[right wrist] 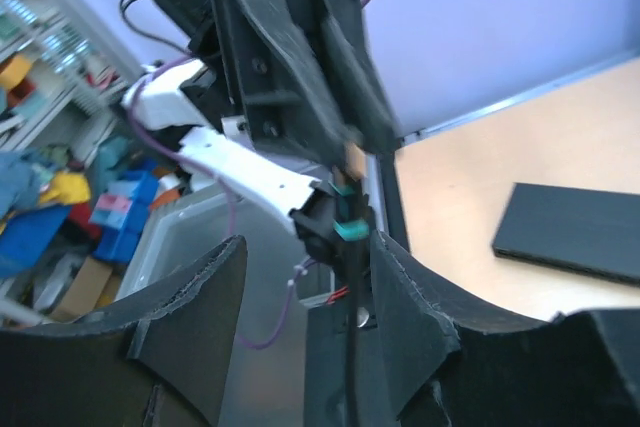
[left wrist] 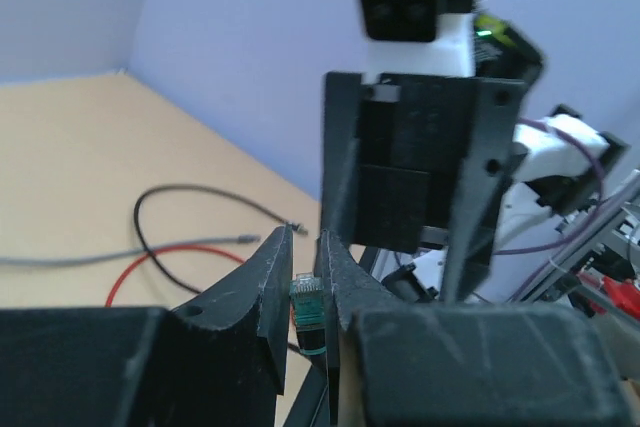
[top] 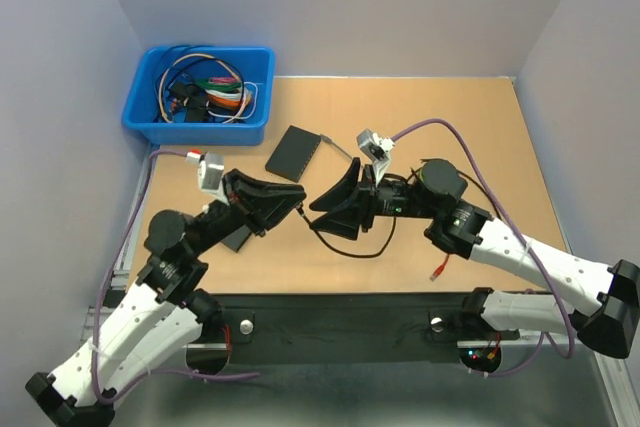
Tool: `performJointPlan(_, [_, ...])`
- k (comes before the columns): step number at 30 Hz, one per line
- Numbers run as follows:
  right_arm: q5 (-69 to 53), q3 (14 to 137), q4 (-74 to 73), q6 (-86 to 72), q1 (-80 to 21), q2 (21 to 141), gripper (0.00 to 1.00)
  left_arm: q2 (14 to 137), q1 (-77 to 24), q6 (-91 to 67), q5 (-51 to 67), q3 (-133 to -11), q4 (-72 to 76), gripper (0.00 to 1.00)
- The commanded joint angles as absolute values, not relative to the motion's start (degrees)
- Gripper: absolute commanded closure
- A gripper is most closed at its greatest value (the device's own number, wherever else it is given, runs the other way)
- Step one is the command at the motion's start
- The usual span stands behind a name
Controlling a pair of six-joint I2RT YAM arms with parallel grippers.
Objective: Insert the plug into the switch port
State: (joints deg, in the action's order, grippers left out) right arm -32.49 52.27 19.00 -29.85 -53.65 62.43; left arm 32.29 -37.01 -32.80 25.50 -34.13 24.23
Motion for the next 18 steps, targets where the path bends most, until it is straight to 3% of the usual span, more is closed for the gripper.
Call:
performJointPlan(1, [-40.7,54.84,22.94,-30.15,-53.44,62.14,0.42,26.47,-37.0,-30.06,30.76,-33.75,32.17,1.0])
performJointPlan(18, [-43.33,55.55,29.62,-33.13,-53.44,66.44,0.46,24.08,-37.09,-32.78,28.65,-30.85,34.98,1.0])
